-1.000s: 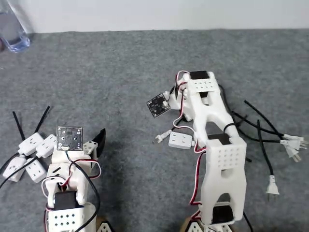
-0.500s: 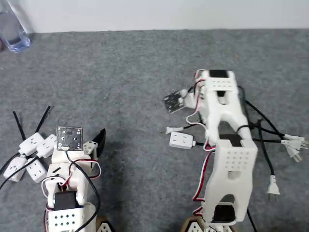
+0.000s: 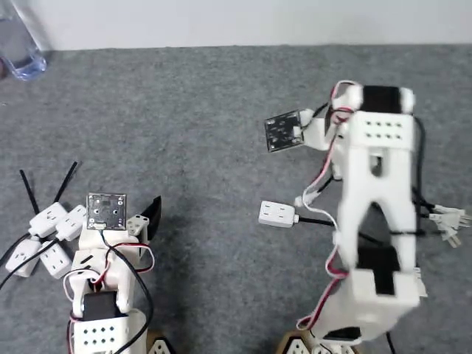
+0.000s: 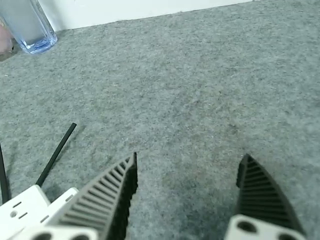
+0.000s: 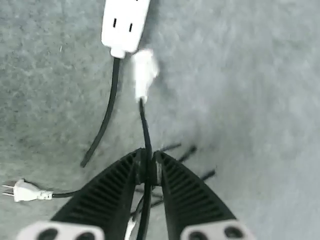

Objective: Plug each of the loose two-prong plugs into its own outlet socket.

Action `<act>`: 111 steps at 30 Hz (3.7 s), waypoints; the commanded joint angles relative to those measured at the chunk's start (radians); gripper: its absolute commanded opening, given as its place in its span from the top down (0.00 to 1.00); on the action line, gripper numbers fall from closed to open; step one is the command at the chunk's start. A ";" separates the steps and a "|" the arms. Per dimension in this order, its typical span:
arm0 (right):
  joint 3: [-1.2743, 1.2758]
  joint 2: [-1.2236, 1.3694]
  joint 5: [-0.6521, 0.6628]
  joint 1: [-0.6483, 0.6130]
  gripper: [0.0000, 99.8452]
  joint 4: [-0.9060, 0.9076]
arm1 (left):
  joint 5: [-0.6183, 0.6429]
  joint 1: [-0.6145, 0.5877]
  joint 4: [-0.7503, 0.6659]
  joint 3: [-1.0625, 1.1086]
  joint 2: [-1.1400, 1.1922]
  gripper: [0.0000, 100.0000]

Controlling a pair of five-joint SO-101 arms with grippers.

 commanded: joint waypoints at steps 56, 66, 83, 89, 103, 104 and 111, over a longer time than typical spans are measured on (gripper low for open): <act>1.339 -0.641 -0.281 0.127 0.91 -0.524 | -0.006 0.023 -0.025 -0.005 -0.009 0.70; 1.347 -0.794 -0.674 -0.136 0.80 -0.719 | -0.008 0.032 -0.015 -0.005 -0.008 0.70; 0.898 -0.171 -0.615 -0.223 0.67 -0.789 | -0.032 0.034 -0.014 -0.005 -0.009 0.70; 0.802 -0.028 -0.612 -0.320 0.67 -0.769 | -0.032 0.034 -0.015 -0.005 -0.009 0.70; 0.761 -0.065 -0.612 -0.357 0.67 -0.607 | -0.034 0.034 -0.015 -0.005 -0.009 0.70; 0.761 -0.088 -0.612 -0.358 0.67 -0.595 | -0.034 0.034 -0.015 -0.005 -0.009 0.70; 0.781 -0.145 -0.614 -0.357 0.67 -0.585 | -0.034 0.032 -0.015 -0.005 -0.009 0.70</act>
